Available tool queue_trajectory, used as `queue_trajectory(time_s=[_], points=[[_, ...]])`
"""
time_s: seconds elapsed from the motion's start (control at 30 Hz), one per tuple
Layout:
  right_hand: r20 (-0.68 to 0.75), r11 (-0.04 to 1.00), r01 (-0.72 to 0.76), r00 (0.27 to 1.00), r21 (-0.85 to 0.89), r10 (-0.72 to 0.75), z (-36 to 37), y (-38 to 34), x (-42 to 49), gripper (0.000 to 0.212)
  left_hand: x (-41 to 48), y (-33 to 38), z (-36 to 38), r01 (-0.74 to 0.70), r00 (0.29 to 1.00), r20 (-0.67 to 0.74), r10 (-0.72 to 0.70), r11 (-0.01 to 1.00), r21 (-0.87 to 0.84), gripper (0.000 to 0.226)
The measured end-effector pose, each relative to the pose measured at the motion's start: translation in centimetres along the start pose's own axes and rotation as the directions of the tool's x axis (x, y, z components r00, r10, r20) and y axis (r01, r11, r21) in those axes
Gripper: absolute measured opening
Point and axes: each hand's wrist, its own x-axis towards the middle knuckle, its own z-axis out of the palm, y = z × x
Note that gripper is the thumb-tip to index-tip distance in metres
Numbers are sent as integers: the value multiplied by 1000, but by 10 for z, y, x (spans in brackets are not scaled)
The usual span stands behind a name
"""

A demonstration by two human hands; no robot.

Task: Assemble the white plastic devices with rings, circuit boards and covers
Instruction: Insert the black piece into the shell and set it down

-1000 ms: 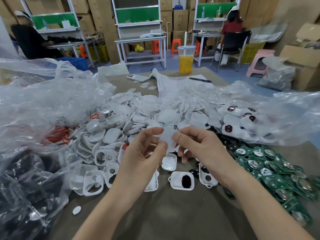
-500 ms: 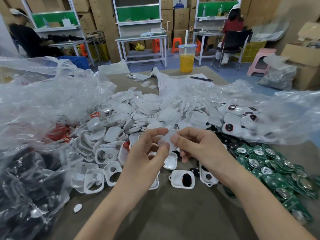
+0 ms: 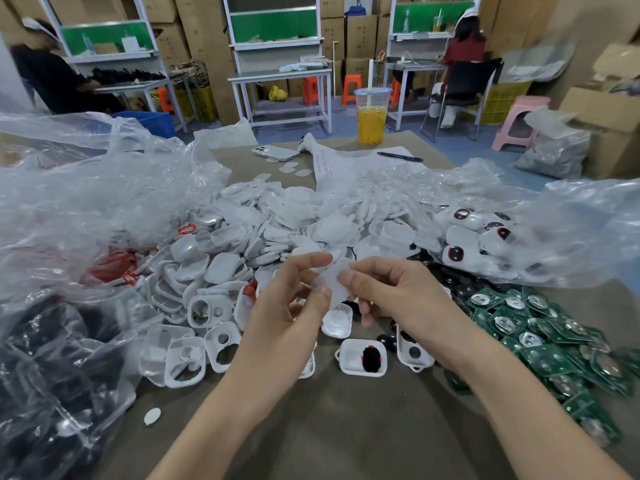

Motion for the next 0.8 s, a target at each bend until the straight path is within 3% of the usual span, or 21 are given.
queue_trajectory(time_s=[0.13, 0.27, 0.5, 0.8], points=[[52, 999, -40, 998, 9, 40, 0, -1, -1, 26, -2, 0, -1, -30, 999, -22, 31, 999, 44, 27], [47, 1000, -20, 999, -3, 20, -4, -5, -2, 15, 1, 2, -1, 6, 996, -89, -6, 1000, 6, 23], [55, 997, 20, 998, -81, -16, -12, -6, -3, 19, 7, 7, -8, 72, 982, -159, -100, 982, -173, 11], [33, 992, 17, 999, -124, -13, -11, -1, -1, 19, 7, 3, -8, 102, 993, -49, -109, 987, -125, 15]])
